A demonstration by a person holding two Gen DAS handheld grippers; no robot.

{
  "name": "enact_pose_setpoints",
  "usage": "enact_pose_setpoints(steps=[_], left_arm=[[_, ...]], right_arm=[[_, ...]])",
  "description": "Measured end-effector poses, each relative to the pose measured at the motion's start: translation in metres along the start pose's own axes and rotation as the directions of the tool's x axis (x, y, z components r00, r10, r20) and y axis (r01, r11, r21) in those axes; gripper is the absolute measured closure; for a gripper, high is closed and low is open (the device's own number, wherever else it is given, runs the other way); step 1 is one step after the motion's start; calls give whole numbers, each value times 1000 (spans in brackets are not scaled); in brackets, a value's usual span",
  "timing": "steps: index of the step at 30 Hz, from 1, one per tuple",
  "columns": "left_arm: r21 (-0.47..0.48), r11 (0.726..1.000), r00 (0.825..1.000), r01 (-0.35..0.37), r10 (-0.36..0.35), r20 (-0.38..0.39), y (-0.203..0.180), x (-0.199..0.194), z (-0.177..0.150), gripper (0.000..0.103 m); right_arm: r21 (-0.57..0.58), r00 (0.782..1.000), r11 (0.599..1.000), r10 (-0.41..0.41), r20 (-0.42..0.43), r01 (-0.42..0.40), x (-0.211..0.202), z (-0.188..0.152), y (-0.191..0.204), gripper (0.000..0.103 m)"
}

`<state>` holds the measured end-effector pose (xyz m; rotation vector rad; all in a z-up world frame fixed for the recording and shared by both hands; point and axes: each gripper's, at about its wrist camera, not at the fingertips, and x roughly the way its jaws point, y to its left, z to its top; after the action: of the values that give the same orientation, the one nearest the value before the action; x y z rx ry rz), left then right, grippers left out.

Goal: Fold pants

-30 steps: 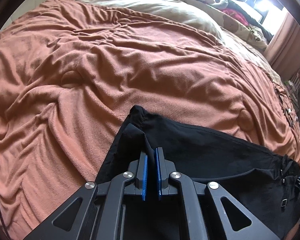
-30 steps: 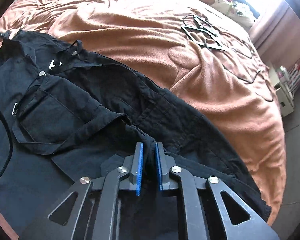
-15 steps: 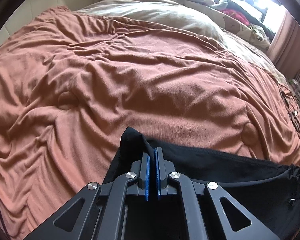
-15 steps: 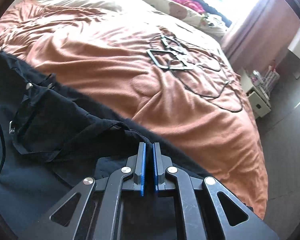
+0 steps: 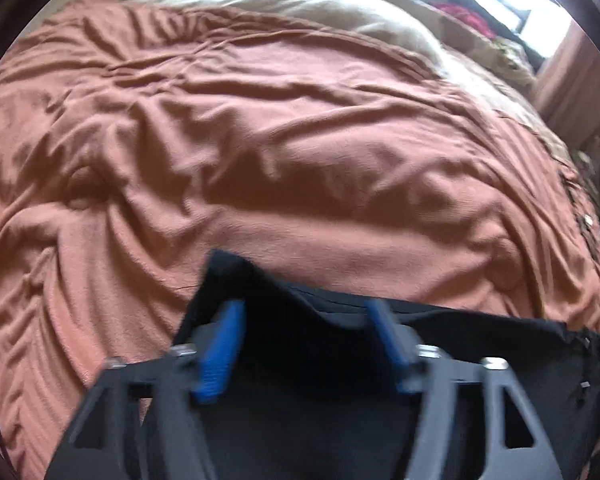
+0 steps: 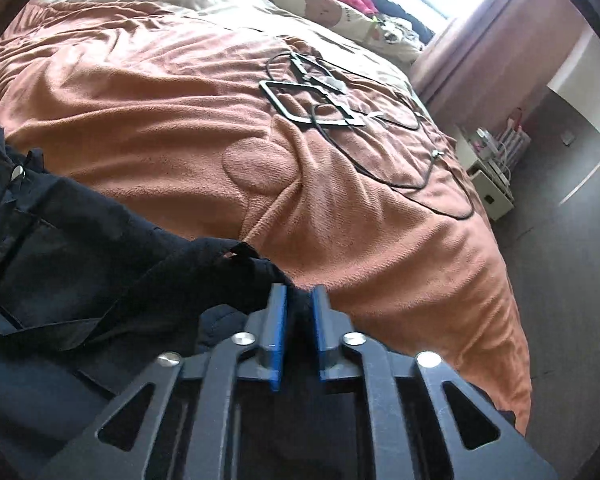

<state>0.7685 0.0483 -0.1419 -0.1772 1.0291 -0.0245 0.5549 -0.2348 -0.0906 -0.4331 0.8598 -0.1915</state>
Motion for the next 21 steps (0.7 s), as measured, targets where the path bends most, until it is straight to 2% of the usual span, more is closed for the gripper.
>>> enact_pose_setpoints(steps=[1,2,4,9,16,19,21], left_arm=[[14,1000,1000,-21,21,18,-3,-7,0,14],[19,999,999,-37,36,35,-4,-13,0,10],[18,999,998,-28,27,60,-3,-25,2,4],[5,999,997,-34,33,76,6,-52,1,4],[24,999,996,-48,46,73,21,-90,-23,4],[25,998,996,-52,50,77,24,-106,-33,9],[24,998,996,-52,50,75,26,-119,-44,15]], right_arm=[[20,1000,1000,10,1,-10,-4,0,-3,45],[49,1000,998,28,8,-28,-9,0,-9,26],[83,998,996,37,48,-40,-24,-2,-20,25],[212,991,969,111,76,-125,-54,-22,-56,25],[321,983,931,145,110,-174,-98,-72,-89,25],[331,990,935,102,98,-130,-113,-94,-98,25],[345,989,928,109,102,-138,-122,-107,-105,25]])
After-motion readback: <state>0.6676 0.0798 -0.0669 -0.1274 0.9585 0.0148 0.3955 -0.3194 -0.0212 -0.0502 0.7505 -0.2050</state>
